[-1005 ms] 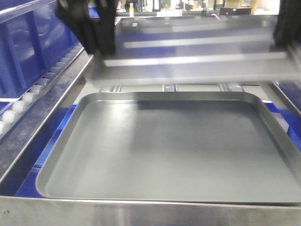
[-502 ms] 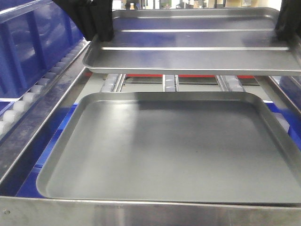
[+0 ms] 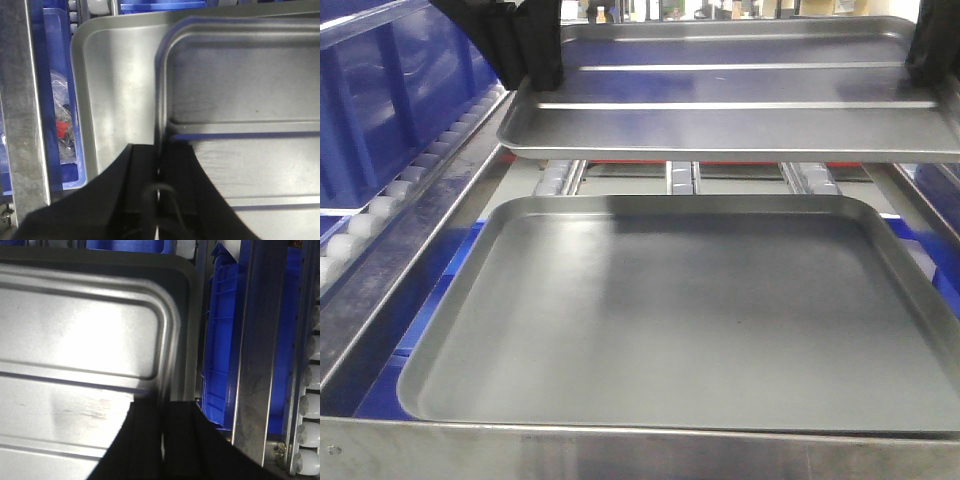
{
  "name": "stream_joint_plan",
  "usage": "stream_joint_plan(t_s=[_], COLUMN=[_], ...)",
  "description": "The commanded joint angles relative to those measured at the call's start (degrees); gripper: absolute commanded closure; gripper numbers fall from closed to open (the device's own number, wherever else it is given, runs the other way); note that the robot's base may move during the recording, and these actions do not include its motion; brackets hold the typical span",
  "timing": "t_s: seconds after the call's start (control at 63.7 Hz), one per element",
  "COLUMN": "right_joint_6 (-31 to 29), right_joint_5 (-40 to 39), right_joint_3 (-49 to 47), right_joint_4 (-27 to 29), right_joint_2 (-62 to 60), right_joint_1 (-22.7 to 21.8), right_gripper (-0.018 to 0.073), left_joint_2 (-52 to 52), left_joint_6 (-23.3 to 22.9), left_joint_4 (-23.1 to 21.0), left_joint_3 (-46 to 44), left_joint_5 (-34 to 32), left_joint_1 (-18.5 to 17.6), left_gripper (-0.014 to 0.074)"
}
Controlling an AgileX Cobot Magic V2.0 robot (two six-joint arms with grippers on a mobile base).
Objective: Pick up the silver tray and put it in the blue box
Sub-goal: 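Lift the silver tray with both grippers up off the grey tray, then hold the silver tray in both grippers while the base drives to the bins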
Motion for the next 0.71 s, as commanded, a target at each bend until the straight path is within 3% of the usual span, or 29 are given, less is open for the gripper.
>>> stream_joint_plan(t_s=[0.0,0.691], right_joint_6=[-1.63,-1.63], right_joint_5=[-0.87,-0.83], right_joint_3=[-2.07,-2.07], right_joint_4=[-3.09,-3.09], right_joint_2=[-1.63,-1.63], right_joint_1=[-0.05,-0.05], right_gripper=[0.0503,0.0503], left_joint_2=[-2.33,-2.33], left_joint_6=[0.56,0.56], left_joint_4=[2.55,2.55], left_joint_3=[-1.62,-1.62], left_joint_5=[-0.95,-0.95], left_joint_1=[-0.41,-0.41], left_gripper=[0.0694,0.0694])
